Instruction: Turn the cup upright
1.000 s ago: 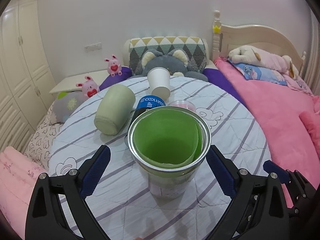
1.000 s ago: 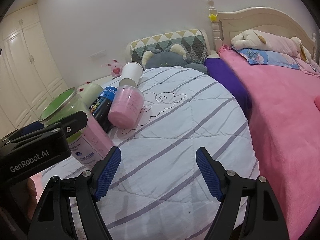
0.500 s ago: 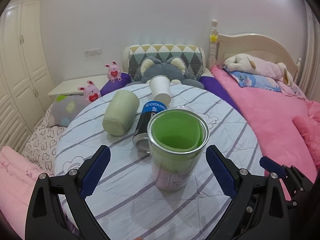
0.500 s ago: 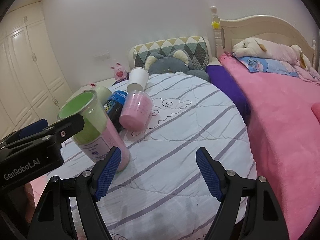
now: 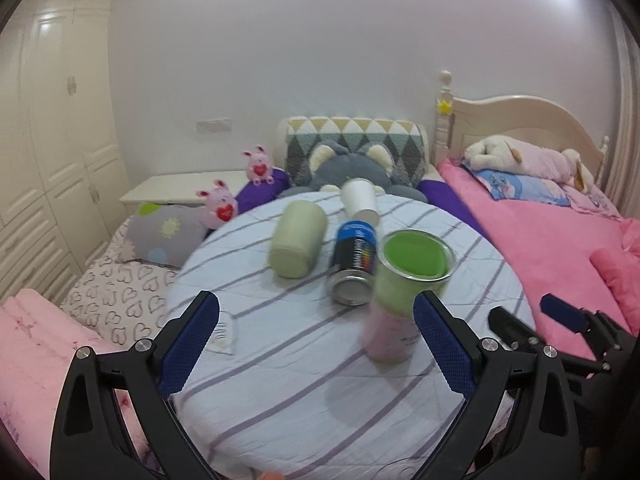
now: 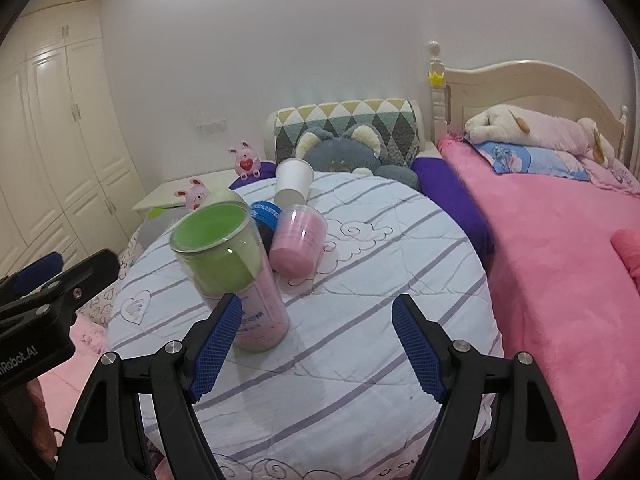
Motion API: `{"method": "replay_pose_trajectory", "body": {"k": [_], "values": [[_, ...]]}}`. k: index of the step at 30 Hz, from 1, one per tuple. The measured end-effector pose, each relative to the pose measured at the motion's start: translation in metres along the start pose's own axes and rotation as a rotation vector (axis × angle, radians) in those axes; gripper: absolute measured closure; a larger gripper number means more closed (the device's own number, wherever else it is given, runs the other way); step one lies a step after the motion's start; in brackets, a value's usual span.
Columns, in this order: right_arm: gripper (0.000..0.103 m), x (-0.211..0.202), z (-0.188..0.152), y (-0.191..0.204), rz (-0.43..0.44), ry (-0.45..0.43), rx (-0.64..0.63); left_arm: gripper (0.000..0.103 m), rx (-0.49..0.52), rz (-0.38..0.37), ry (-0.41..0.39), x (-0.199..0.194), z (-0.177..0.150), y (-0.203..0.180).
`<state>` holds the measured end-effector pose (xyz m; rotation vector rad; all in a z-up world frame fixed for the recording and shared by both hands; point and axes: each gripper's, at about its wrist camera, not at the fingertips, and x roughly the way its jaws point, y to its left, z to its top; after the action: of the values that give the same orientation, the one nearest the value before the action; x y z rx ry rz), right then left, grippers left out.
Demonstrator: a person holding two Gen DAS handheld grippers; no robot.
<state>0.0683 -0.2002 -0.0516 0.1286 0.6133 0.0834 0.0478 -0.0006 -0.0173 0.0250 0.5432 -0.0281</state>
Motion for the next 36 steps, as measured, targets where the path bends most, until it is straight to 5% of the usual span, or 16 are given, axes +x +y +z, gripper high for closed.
{"method": "replay_pose_trajectory", "body": {"k": [15, 36], "values": [[0.024, -0.044, 0.001, 0.04, -0.033, -0.127, -0.056, 0.004, -0.056, 0.019, -0.064, -0.035, -0.013, 0.06], [0.02, -0.069, -0.013, 0.058, 0.003, -0.262, -0.105, 0.0, -0.038, 0.063, -0.1, -0.049, -0.02, 0.056]]}}
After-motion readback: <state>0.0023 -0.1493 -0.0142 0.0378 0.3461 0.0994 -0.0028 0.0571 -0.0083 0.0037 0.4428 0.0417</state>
